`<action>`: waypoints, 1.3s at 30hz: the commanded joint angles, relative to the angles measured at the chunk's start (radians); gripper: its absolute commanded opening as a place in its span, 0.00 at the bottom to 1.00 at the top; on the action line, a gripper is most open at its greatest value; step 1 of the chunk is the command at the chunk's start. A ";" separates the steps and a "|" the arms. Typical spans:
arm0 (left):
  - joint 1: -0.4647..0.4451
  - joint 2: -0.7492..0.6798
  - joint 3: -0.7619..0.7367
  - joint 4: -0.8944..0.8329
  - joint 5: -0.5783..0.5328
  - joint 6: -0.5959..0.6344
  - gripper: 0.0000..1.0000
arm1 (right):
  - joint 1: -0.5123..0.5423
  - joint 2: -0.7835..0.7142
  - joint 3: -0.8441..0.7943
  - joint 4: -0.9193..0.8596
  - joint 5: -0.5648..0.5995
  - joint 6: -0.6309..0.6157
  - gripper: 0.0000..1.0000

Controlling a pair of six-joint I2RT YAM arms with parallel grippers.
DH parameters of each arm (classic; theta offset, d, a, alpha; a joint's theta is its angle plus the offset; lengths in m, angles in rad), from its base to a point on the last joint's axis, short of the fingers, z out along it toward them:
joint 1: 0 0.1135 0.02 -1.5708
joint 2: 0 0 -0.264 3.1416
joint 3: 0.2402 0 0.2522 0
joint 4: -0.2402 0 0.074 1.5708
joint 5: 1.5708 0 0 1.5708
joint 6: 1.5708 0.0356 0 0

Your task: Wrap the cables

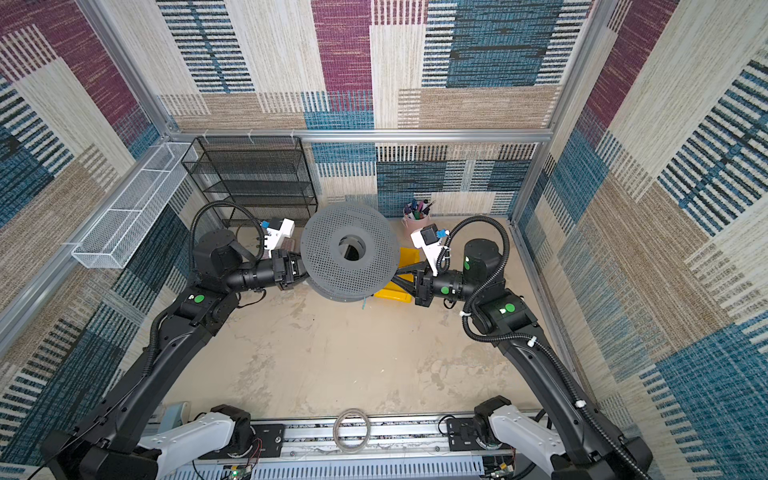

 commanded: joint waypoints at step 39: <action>-0.193 0.125 -0.069 0.403 0.086 -0.302 0.00 | 0.003 0.108 -0.129 0.628 -0.020 0.018 0.00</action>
